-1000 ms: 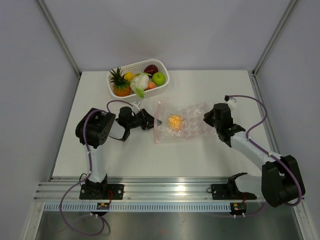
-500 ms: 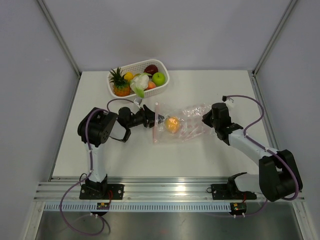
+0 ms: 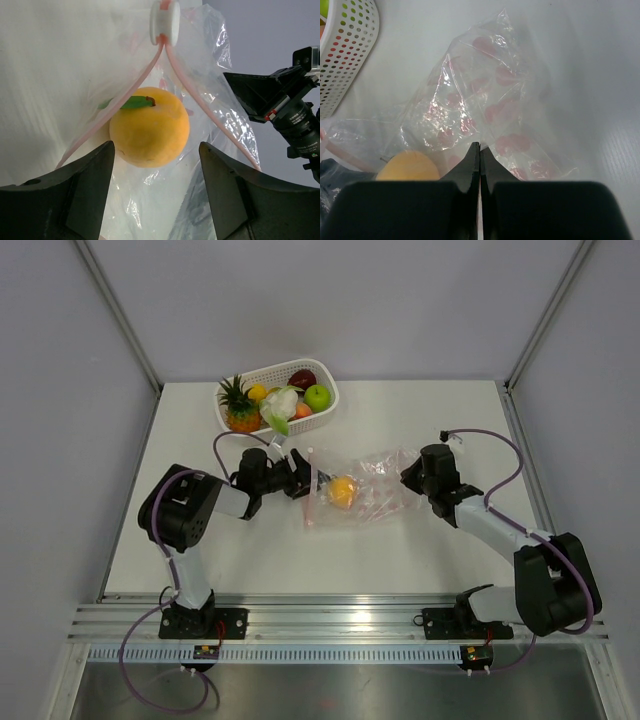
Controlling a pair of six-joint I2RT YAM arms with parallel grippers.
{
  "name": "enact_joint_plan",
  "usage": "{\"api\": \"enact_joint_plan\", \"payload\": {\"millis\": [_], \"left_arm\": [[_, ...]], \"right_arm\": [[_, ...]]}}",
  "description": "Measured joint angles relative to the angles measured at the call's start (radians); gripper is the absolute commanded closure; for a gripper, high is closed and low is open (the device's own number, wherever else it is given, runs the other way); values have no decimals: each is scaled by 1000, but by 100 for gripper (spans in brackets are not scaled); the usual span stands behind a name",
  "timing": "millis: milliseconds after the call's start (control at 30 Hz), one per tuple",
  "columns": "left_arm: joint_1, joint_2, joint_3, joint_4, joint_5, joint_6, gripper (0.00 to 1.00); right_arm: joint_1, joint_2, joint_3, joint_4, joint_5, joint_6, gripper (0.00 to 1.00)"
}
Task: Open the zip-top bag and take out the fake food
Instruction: Pick up the fake fruit from the zipper food storage bag.
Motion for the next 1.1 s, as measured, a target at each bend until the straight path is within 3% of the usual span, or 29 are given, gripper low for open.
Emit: {"api": "enact_joint_plan", "payload": {"millis": [300, 1100], "left_arm": [[-39, 21, 29, -89, -13, 44, 24], [-66, 21, 76, -174, -37, 95, 25]], "right_arm": [[0, 45, 12, 19, -31, 1, 100], [71, 216, 90, 64, -146, -1, 100]]}}
